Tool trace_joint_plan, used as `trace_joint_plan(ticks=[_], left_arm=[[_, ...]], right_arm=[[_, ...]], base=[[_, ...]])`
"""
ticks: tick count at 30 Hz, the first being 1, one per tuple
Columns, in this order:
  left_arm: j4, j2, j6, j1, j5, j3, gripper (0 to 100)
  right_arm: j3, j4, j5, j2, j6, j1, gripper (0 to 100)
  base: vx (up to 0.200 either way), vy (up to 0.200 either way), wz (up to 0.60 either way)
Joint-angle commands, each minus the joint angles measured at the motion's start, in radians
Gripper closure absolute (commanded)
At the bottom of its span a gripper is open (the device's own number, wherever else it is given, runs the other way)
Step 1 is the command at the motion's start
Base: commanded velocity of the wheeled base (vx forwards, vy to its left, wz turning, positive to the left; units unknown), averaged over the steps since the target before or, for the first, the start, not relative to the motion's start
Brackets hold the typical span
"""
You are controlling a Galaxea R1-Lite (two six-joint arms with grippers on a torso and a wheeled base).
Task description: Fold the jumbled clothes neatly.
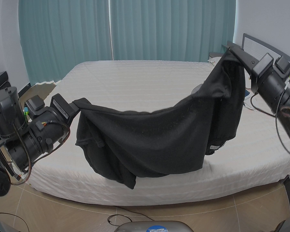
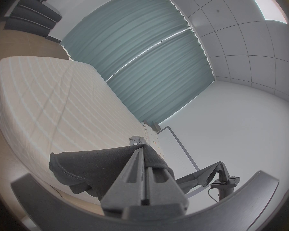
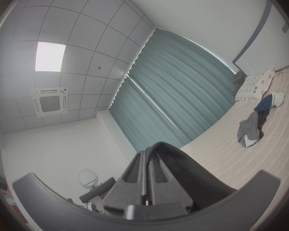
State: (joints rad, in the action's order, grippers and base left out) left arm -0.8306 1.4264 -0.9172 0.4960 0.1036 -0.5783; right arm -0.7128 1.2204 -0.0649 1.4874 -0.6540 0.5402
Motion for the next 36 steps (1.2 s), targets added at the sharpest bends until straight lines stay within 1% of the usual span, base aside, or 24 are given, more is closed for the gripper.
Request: trace_joint_plan(ticks=[1,3,6,8,10,14,15,17,22,26,27,28,31,32,33,36], left_arm=[[0.183,-0.026,0.009,-0.051,-0.009,-0.181,100],[0.217,0.02,0.008,-0.06,-0.01,-0.224,100],[0.223,0.098,0.005,-0.091,-0.012,-0.278,100],[0.223,0.126,0.005,-0.1,-0.013,-0.29,100],[0.212,0.235,0.006,-0.123,-0.015,-0.328,100],[0.2,0.402,0.011,-0.165,-0.024,-0.407,100],[0.197,0.422,0.011,-0.168,-0.027,-0.42,100],[0.191,0.496,0.009,-0.175,-0.03,-0.468,100],[0.176,0.614,0.006,-0.175,-0.027,-0.558,100],[0.15,0.658,0.005,-0.175,-0.027,-0.58,100],[0.096,0.706,0.005,-0.175,-0.025,-0.594,100],[0.07,0.726,0.003,-0.177,-0.025,-0.598,100],[0.031,0.775,0.003,-0.177,-0.018,-0.604,100],[0.024,0.792,0.005,-0.175,-0.016,-0.604,100],[0.024,0.793,0.003,-0.175,-0.016,-0.604,100],[0.018,0.833,-0.006,-0.177,-0.016,-0.609,100]], right_arm=[[-0.214,-0.193,0.03,-0.022,-0.006,-0.115,100],[-0.272,-0.214,0.031,0.04,-0.009,-0.144,100],[-0.34,-0.216,0.027,0.154,-0.009,-0.164,100],[-0.356,-0.213,0.022,0.192,-0.009,-0.167,100],[-0.422,-0.203,0.016,0.32,0.004,-0.175,100],[-0.493,-0.137,0.016,0.465,0.013,-0.175,100],[-0.502,-0.13,0.016,0.484,0.022,-0.175,100],[-0.548,-0.113,0.016,0.556,0.067,-0.178,100],[-0.629,-0.055,-0.003,0.683,0.082,-0.186,100],[-0.64,-0.024,-0.007,0.734,0.083,-0.184,100],[-0.652,-0.004,-0.009,0.784,0.082,-0.184,100],[-0.663,-0.002,-0.01,0.809,0.083,-0.184,100],[-0.722,-0.002,-0.033,0.876,0.086,-0.184,100],[-0.764,-0.007,-0.046,0.907,0.09,-0.184,100],[-0.769,-0.007,-0.047,0.91,0.09,-0.186,100],[-0.852,-0.015,-0.065,0.993,0.094,-0.183,100]], base=[[0.0,0.0,0.0],[0.0,0.0,0.0],[0.0,0.0,0.0],[0.2,0.0,0.0],[0.2,0.0,0.0],[0.2,0.0,0.0],[0.2,0.0,0.0],[0.2,0.0,0.0],[0.2,0.0,0.0],[0.2,0.0,0.0],[0.2,0.0,0.0],[0.2,0.0,0.0],[0.2,0.0,0.0],[0.2,0.0,0.0],[0.2,0.0,0.0],[0.2,0.0,0.0]])
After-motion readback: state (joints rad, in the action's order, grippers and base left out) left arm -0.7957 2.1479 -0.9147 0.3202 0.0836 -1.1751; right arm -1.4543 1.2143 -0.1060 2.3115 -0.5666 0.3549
